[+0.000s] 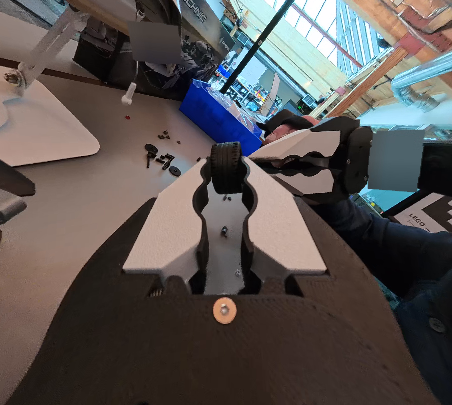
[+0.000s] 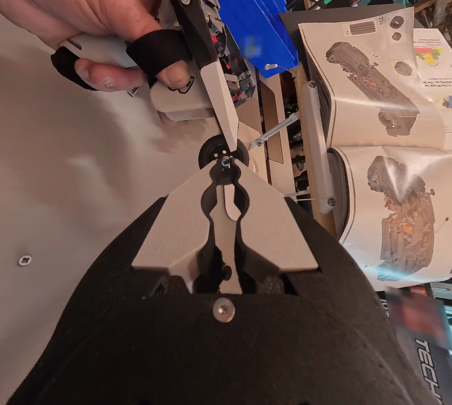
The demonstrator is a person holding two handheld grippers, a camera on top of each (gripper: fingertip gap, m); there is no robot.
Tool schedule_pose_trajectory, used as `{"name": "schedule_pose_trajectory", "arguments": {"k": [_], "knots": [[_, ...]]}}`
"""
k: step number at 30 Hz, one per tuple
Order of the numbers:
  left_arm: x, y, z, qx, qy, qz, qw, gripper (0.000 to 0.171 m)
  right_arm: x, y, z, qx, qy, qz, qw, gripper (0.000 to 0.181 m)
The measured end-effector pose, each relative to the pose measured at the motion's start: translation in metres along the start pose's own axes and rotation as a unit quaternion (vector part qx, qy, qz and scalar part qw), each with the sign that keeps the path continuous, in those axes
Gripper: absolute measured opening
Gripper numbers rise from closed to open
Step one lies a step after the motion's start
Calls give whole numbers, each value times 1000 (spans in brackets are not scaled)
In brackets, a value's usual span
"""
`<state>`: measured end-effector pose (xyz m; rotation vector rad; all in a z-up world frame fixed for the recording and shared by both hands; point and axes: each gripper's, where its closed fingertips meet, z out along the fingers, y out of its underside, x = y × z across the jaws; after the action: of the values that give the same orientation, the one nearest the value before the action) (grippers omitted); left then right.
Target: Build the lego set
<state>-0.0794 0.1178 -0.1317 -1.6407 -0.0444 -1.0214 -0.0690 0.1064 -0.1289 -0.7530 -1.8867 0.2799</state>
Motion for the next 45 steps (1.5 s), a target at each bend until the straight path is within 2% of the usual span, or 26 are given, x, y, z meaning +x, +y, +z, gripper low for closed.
{"name": "schedule_pose_trajectory", "arguments": {"k": [22,30,45], "knots": [[0,0,1,-2,-30,46,999,20,0,-3,0,4,-4,17,1000,4],[1,-2,0,5,-19,34,999,20,2,-4,-1,16,-7,37,999,4],[4,2,1,-14,3,21,1000,20,-5,-5,-5,24,-27,-6,999,4]]}}
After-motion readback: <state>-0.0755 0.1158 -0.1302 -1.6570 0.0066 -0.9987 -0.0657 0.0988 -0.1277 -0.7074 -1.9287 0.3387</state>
